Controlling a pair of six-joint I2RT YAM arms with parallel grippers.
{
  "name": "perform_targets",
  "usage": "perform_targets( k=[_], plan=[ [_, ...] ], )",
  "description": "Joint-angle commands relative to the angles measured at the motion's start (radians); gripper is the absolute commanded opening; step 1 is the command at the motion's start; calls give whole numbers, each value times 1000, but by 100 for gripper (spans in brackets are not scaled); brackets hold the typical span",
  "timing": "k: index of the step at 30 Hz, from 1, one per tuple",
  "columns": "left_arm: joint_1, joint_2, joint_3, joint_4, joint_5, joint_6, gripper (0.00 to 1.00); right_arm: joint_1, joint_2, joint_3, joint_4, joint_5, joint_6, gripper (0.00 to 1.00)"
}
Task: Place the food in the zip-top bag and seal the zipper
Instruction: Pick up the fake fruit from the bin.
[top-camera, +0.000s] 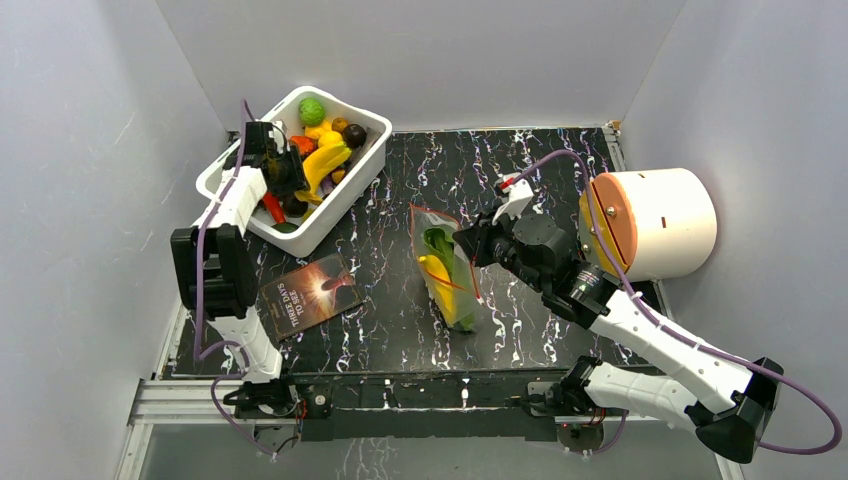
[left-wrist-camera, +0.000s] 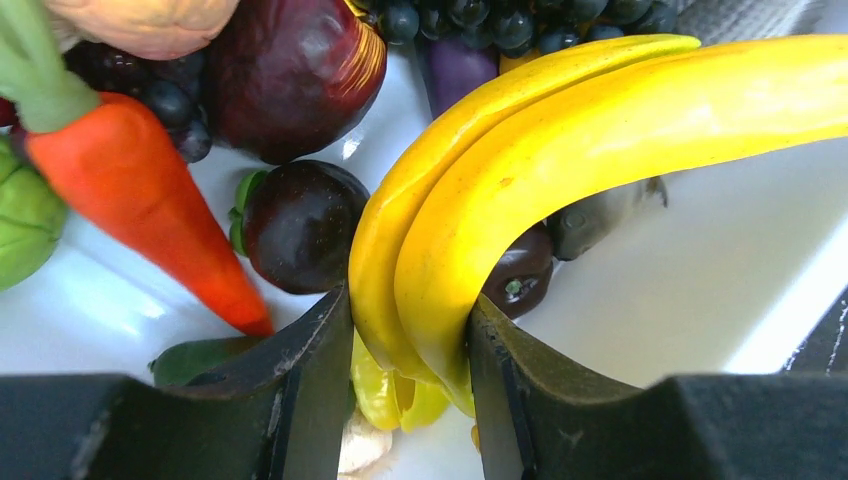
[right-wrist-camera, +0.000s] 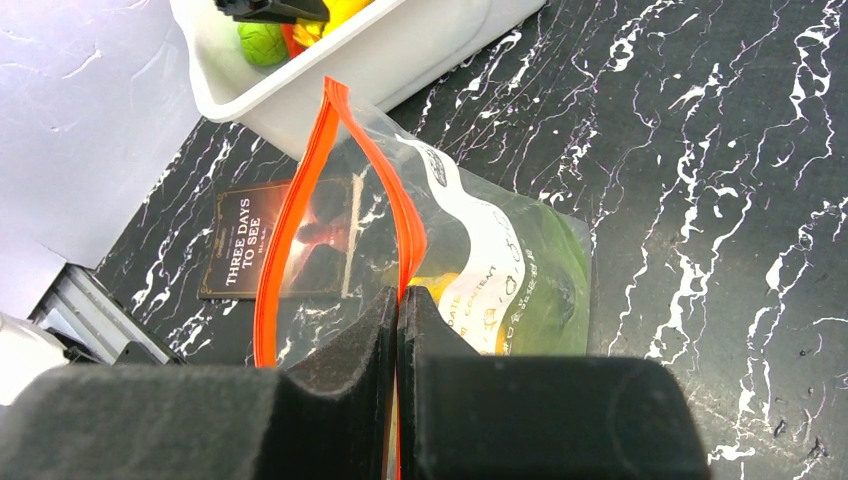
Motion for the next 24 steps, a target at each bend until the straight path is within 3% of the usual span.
perform_targets(
  k=[1,13,24],
  plan=[
    [-5,-130,-29,-7,-35,-18,15,1,-21,30,65,46,25,0],
    [-4,-308,-95,5,17,-37,14,1,48,90,54,116,50,0],
    [-9,-436,-130,66,293,-137,13,1,121,104,107,151,106,0]
  ],
)
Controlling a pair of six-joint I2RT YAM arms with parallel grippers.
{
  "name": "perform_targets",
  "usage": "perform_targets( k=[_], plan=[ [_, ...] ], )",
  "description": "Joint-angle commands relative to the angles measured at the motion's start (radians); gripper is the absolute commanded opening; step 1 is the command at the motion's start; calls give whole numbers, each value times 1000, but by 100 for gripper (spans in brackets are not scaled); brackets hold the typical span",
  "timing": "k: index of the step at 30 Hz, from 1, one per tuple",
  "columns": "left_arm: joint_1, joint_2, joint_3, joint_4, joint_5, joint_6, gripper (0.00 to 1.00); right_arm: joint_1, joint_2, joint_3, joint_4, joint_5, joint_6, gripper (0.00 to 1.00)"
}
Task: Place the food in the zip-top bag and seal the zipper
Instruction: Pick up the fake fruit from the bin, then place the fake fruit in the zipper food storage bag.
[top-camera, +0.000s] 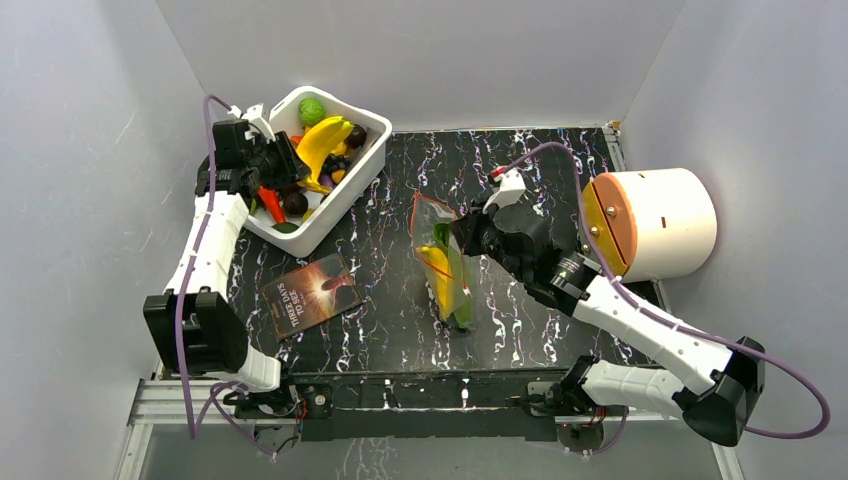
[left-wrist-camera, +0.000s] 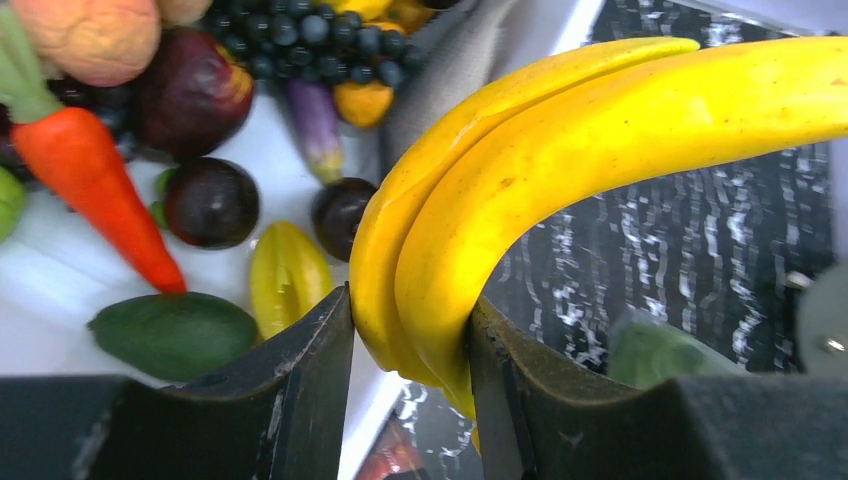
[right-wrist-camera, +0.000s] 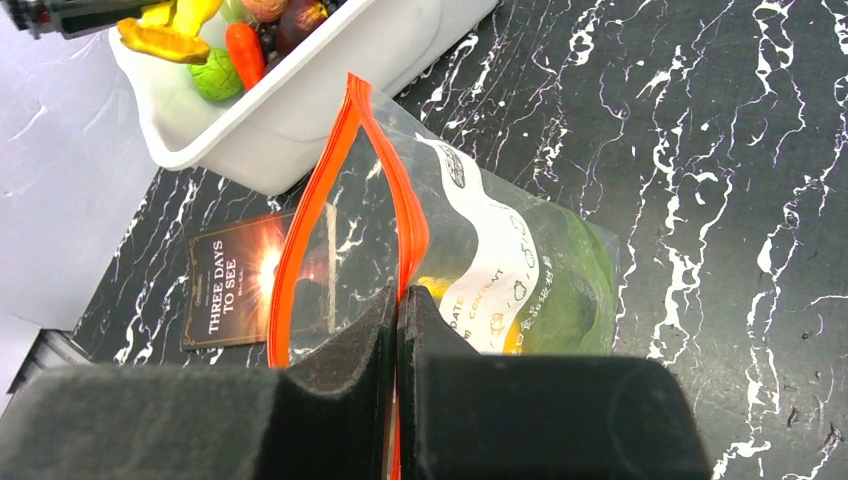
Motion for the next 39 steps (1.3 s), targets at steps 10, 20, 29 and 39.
perform_targets(
  k=[10,20,29,39],
  plan=[
    [-99,-120,-14,45,338,-130,11,1,52,58,185,98,51,0],
    [-227,-183,-53,60,454,-204,10,1,47,56,303,73,-29,0],
    [-316,-279,-174,341,521,-456,10,1,52,57,331,43,19,0],
    [-442,-297,-321,688,462,-678,8,1,68,50,385,40,117,0]
  ],
)
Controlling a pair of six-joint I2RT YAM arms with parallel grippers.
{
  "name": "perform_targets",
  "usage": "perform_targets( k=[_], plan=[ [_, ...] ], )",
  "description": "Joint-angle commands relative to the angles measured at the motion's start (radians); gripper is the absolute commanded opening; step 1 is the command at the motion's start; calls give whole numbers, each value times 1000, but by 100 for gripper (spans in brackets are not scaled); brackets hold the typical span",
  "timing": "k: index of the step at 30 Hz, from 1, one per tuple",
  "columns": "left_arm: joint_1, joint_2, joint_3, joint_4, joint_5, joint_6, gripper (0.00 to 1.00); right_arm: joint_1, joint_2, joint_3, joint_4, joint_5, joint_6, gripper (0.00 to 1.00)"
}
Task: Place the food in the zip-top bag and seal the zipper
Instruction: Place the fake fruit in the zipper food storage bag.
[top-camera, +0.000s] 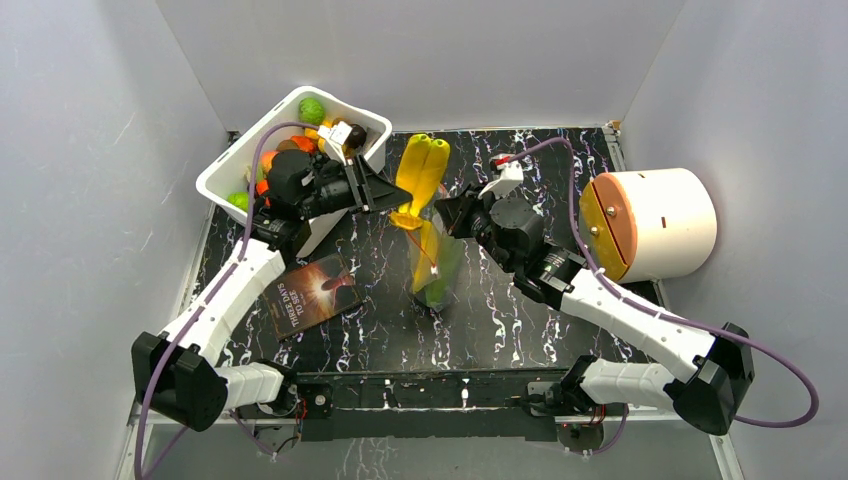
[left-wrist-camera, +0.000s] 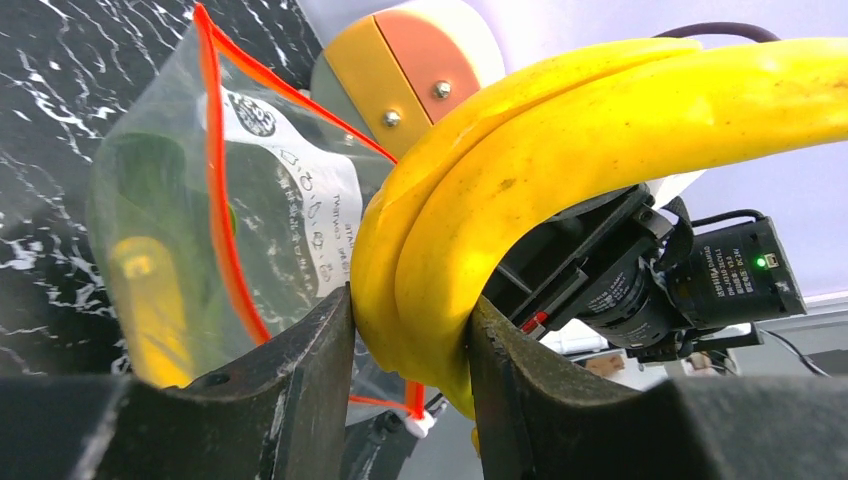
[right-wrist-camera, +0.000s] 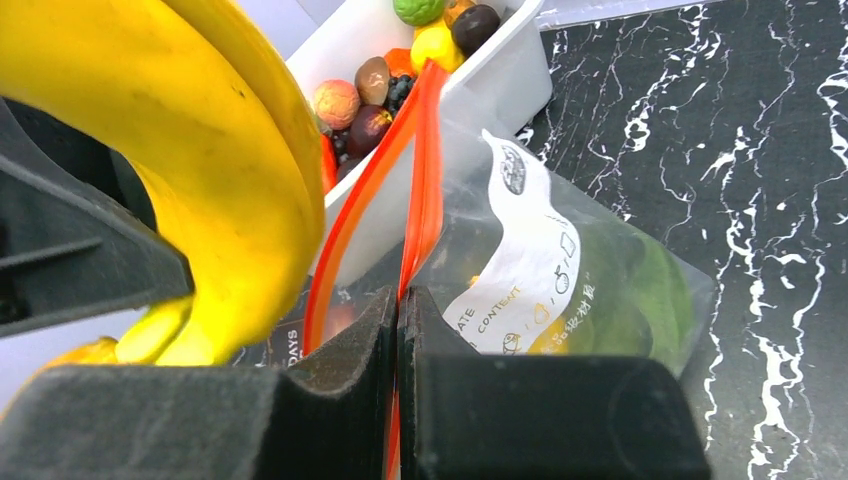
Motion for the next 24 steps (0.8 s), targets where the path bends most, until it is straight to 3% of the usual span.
perform_targets(
  k=[1,9,13,17,24],
  plan=[
    [-37,-40,-63,251,-31,-137,8,1,-10,46,130,-1,61,0],
    [-65,-39,-157,377,-106,-198,9,1,-27,32,180,-70,78,0],
    [-68,-36,-156,301,-133,-121,9,1,-38,10,222,-120,82,0],
    [-71,-46,-126,102,-226,18,8,1,-53,1,223,-128,95,0],
    [-72,-32,-130,31,-273,99,7,1,-55,-3,259,-181,111,0]
  ],
)
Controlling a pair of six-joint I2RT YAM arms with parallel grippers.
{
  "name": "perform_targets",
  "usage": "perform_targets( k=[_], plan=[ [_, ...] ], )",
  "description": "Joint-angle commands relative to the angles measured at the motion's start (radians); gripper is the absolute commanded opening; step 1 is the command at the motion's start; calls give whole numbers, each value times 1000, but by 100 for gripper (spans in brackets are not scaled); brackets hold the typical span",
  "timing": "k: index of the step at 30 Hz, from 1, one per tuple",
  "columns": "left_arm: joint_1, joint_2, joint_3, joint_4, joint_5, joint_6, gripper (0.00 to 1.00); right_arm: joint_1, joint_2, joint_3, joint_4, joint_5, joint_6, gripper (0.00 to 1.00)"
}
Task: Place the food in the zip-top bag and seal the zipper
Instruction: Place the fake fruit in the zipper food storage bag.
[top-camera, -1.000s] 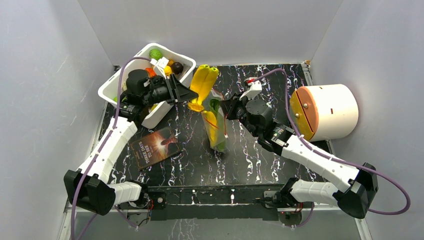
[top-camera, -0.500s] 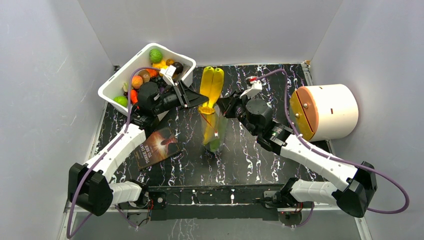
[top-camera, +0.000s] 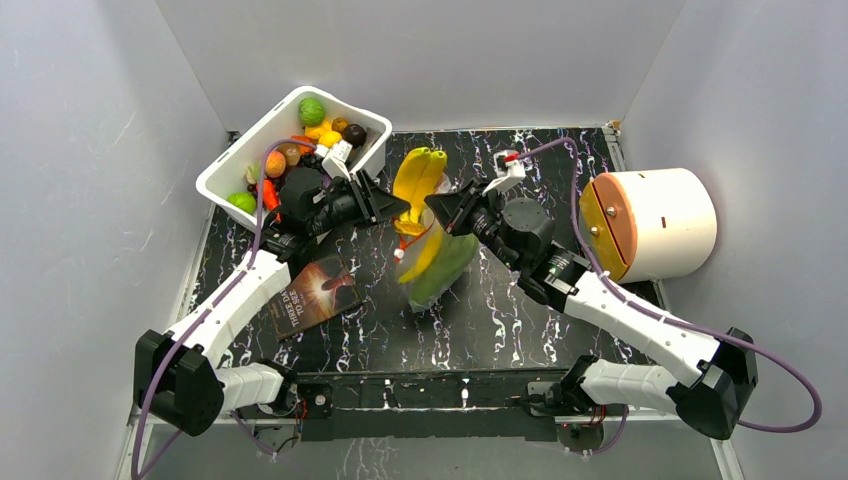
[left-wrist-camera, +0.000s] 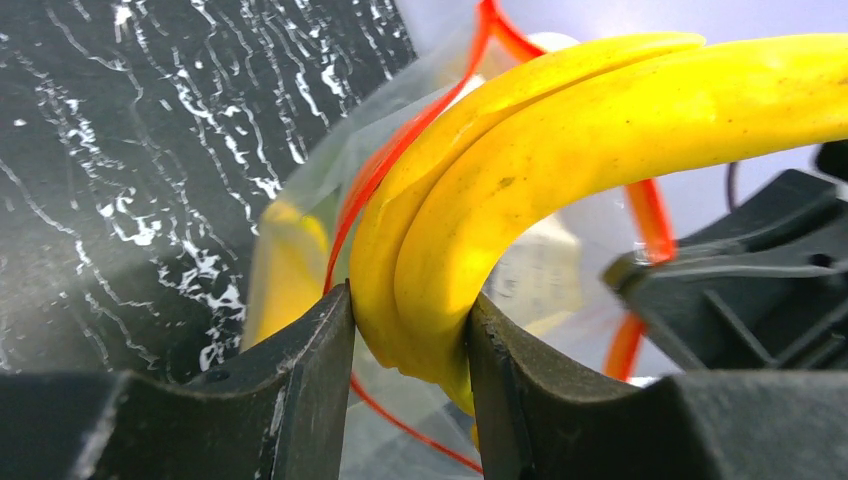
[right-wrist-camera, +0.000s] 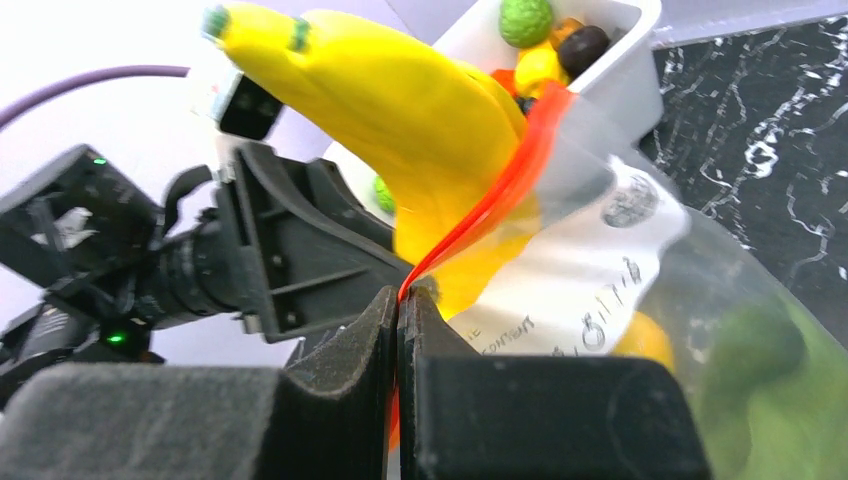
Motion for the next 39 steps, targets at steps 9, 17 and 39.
perform_targets(
  k=[9,17,39],
  plan=[
    [-14,-12,77,-244,-146,190,8,6,-39,-11,176,-33,33,0],
    [-15,-42,47,-174,-34,89,21,6,-3,-30,206,-40,49,0],
    [-18,-122,115,-313,-5,116,61,4,-25,-25,177,-18,3,0]
  ],
)
